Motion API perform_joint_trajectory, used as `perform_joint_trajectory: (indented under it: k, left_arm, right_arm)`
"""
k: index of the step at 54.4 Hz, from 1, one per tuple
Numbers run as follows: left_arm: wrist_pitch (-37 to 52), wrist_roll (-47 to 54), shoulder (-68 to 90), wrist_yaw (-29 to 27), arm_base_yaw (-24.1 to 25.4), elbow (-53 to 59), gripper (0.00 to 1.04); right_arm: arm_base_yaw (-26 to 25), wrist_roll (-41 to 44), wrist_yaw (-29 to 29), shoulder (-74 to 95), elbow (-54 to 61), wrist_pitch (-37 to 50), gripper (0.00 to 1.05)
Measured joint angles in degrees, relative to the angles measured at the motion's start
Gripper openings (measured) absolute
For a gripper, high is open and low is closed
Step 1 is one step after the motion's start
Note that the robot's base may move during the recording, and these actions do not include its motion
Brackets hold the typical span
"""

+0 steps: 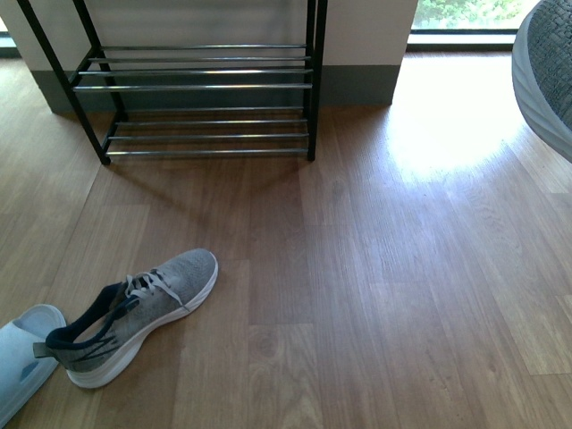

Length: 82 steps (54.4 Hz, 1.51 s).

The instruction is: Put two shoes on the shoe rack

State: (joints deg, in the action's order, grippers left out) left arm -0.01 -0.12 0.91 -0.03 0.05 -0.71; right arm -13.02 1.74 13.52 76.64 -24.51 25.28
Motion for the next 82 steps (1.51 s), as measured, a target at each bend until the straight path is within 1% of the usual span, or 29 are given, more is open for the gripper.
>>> perform_joint_trajectory:
  k: [48,49,52,53,54,56,58,63,66,70,72,76,77,82]
  left_arm:
    - [0.0,0.0,0.0,0.0,0.0,0.0,0.95]
    - [-0.2,-0.1,0.2,-0.9,-0.3,-0.1,0.95]
    - [-6.1,-2.0,3.2,-11.4,-3.6,-2.0,0.95]
    - [-6.8,-2.1,4.1,-13.3,-4.2,-2.4,0.95]
    - [-7.5,-2.6,6.8,-17.5,-4.8,-3.0,0.95]
    - [-7.5,-2.9,9.3,-19.2,-4.6,-3.2,0.95]
    - [-6.8,-3.1,12.2,-19.3,-4.2,-3.2,0.95]
    - [-3.2,-3.0,19.6,-15.5,-2.3,-3.4,0.95]
    - [0.6,-2.3,25.4,-12.4,-0.4,-3.4,0.95]
    - [9.4,-1.3,37.4,-6.4,3.5,-3.4,0.95]
    - [15.6,-0.4,45.8,-3.1,5.5,-3.6,0.95]
    - [26.7,1.7,60.5,-0.5,7.3,-4.7,0.95]
    - [28.0,2.1,62.4,-0.1,7.4,-5.0,0.95]
    - [38.3,3.8,77.8,-0.1,8.0,-7.3,0.95]
  right_arm:
    - [0.0,0.0,0.0,0.0,0.0,0.0,0.02]
    - [0.0,0.0,0.0,0.0,0.0,0.0,0.02]
    - [0.0,0.0,0.0,0.0,0.0,0.0,0.02]
    - [0.0,0.0,0.0,0.0,0.0,0.0,0.02]
    - [0.0,0.0,0.0,0.0,0.0,0.0,0.02]
    - [0.0,0.0,0.0,0.0,0.0,0.0,0.02]
    - [0.0,0.0,0.0,0.0,0.0,0.0,0.02]
    - [0.0,0.0,0.0,0.0,0.0,0.0,0.02]
    - [0.0,0.0,0.0,0.0,0.0,0.0,0.02]
    - [0.0,0.0,0.0,0.0,0.0,0.0,0.02]
    - [0.0,0.0,0.0,0.0,0.0,0.0,0.02]
    - [0.0,0.0,0.0,0.0,0.0,0.0,0.02]
    - [0.0,0.0,0.0,0.0,0.0,0.0,0.02]
    - [0.0,0.0,0.0,0.0,0.0,0.0,0.02]
